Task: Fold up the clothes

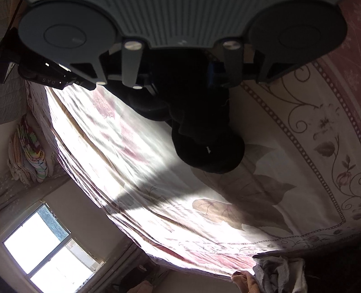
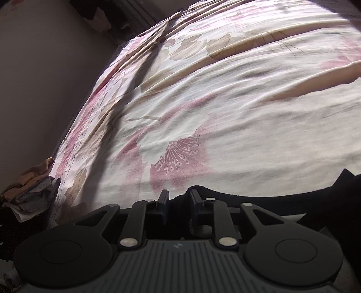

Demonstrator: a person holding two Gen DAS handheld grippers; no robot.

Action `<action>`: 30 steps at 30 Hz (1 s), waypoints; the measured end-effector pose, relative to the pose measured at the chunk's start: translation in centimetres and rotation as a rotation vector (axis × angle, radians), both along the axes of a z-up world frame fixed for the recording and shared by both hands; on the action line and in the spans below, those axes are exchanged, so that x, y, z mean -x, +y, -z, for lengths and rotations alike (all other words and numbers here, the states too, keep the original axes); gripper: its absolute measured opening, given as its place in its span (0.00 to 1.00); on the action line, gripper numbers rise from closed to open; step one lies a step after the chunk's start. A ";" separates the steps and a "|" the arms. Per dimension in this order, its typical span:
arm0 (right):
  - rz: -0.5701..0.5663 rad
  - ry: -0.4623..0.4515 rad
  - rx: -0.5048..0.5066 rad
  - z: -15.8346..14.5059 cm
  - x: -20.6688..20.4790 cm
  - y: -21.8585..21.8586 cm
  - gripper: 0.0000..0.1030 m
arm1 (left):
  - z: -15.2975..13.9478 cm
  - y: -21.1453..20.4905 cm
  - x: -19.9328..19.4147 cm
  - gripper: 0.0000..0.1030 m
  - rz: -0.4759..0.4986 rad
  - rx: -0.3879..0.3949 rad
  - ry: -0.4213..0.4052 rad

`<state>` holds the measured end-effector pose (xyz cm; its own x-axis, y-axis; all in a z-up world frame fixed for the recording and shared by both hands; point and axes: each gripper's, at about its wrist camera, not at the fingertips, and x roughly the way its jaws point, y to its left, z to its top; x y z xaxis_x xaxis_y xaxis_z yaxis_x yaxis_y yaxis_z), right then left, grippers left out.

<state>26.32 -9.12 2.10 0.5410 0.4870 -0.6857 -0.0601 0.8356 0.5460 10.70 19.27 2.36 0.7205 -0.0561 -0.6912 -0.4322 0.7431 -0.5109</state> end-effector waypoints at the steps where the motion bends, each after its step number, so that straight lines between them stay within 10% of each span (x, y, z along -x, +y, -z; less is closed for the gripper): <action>1: 0.004 -0.013 0.014 -0.2 -0.2 0.2 0.05 | 0.2 0.1 0.0 0.26 -0.005 0.002 0.000; 2: 0.003 -0.059 0.033 -0.6 -0.1 0.5 0.03 | 0.3 0.1 -0.1 0.13 -0.010 0.005 0.000; 9: 0.006 -0.182 0.065 -1.1 -0.5 1.3 0.03 | -0.4 -0.6 0.0 0.10 -0.018 -0.083 -0.020; 14: -0.005 -0.104 0.092 0.5 -1.1 1.5 0.06 | -0.1 -0.9 -0.3 0.17 0.022 -0.110 0.016; 20: -0.076 -0.124 0.215 -3.6 0.6 -1.8 0.36 | -1.5 -1.3 0.2 0.35 0.034 -0.140 -0.018; 30: 0.172 -0.126 0.350 -6.5 7.8 -15.3 0.44 | -2.7 -3.7 1.0 0.60 0.100 -0.241 -0.049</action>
<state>18.50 -24.45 8.55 0.6846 0.1306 -0.7171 0.0487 0.9734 0.2238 9.67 15.56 5.06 0.7528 0.0337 -0.6574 -0.3297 0.8837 -0.3322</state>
